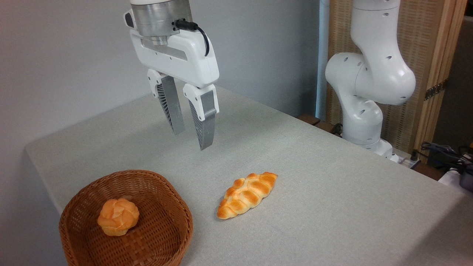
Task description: Put bread into the basket
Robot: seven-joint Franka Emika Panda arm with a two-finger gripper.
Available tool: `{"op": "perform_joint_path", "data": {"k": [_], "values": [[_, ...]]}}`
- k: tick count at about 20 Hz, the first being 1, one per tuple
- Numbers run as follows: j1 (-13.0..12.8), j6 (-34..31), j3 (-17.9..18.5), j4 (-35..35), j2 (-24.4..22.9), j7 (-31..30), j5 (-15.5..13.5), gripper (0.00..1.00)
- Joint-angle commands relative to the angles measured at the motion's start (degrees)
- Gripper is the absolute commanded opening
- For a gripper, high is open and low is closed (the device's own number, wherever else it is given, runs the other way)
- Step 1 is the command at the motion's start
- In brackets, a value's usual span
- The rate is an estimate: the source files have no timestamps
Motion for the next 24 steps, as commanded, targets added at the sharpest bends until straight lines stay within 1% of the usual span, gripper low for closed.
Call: {"op": "perform_joint_path", "data": {"k": [1, 2, 3, 5, 7, 9, 11, 12, 13, 15, 18, 21, 24], "values": [[-0.3, 6.0, 0.7, -9.4, -6.3, -0.4, 1.2, 1.00], [0.2, 6.6, 0.8, -12.5, -8.5, 0.0, 1.2, 1.00], [1.3, 7.6, 0.9, -16.4, -11.8, 1.2, 1.2, 1.00], [1.6, 9.8, 0.9, -24.2, -17.4, 5.1, 1.2, 1.00], [1.5, 11.2, 0.8, -30.0, -20.1, 6.0, 1.1, 1.00], [1.3, 12.8, 0.8, -33.1, -19.8, 5.9, 0.6, 1.00], [1.0, 16.9, 0.7, -35.2, -18.4, 5.3, -0.4, 1.00], [0.7, 18.0, 0.7, -36.0, -18.0, 5.3, -2.3, 1.00], [0.7, 18.5, 0.7, -36.7, -17.8, 5.3, -3.6, 1.00], [0.6, 19.4, 0.7, -38.1, -17.3, 5.7, -3.7, 1.00], [0.5, 24.6, 0.7, -40.3, -17.1, 5.7, -3.6, 1.00], [0.5, 25.4, 0.7, -40.4, -15.3, 5.8, -2.8, 1.00], [0.0, 25.4, 0.7, -40.5, -14.0, 5.8, -2.8, 1.00]]}}
